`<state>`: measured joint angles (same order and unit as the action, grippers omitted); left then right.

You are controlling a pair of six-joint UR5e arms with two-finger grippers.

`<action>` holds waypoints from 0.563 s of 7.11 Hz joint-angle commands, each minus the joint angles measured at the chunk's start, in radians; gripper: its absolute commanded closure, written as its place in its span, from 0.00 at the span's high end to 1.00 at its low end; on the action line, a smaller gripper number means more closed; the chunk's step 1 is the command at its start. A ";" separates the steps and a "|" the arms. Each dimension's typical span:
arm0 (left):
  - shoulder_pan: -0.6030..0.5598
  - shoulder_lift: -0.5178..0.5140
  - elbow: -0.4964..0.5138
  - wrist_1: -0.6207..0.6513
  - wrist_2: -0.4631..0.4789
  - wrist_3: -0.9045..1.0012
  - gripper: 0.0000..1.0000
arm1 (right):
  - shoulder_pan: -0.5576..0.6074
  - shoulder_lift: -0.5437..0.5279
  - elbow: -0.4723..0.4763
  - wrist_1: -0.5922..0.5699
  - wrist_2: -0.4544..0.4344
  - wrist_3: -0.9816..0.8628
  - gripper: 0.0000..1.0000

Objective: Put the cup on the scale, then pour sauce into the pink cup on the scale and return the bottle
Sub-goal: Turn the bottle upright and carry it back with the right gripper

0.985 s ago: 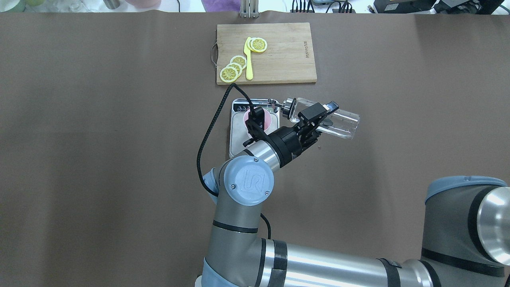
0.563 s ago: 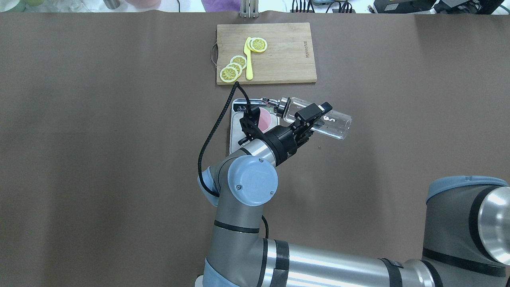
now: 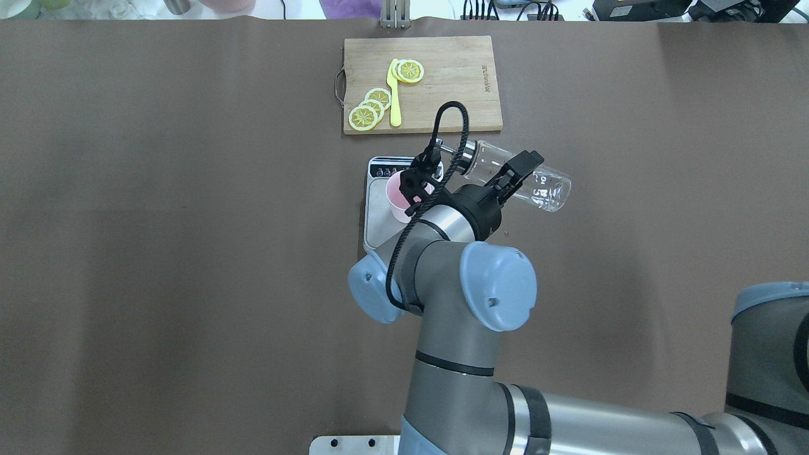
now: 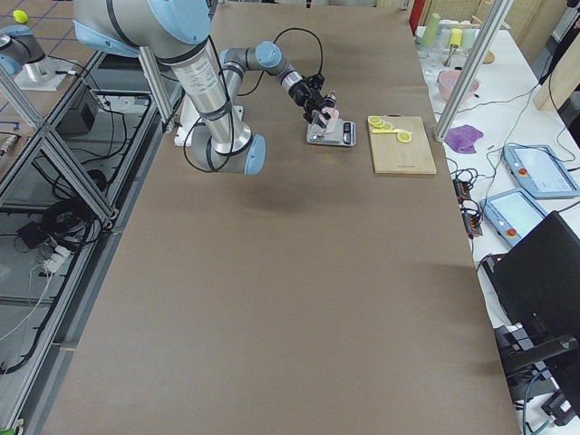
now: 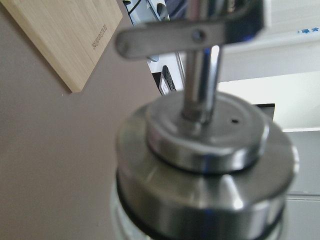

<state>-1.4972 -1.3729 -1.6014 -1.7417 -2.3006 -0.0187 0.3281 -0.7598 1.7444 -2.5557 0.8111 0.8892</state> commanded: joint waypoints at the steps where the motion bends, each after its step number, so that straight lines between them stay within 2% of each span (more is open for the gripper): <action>1: 0.000 -0.002 -0.008 0.001 0.003 0.000 0.98 | 0.049 -0.164 0.125 0.334 0.032 -0.152 0.00; 4: 0.000 -0.005 -0.035 0.002 0.012 -0.001 0.98 | 0.117 -0.342 0.216 0.674 0.170 -0.252 0.00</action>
<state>-1.4971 -1.3753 -1.6222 -1.7411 -2.2922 -0.0194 0.4167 -1.0176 1.9174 -2.0250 0.9195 0.6723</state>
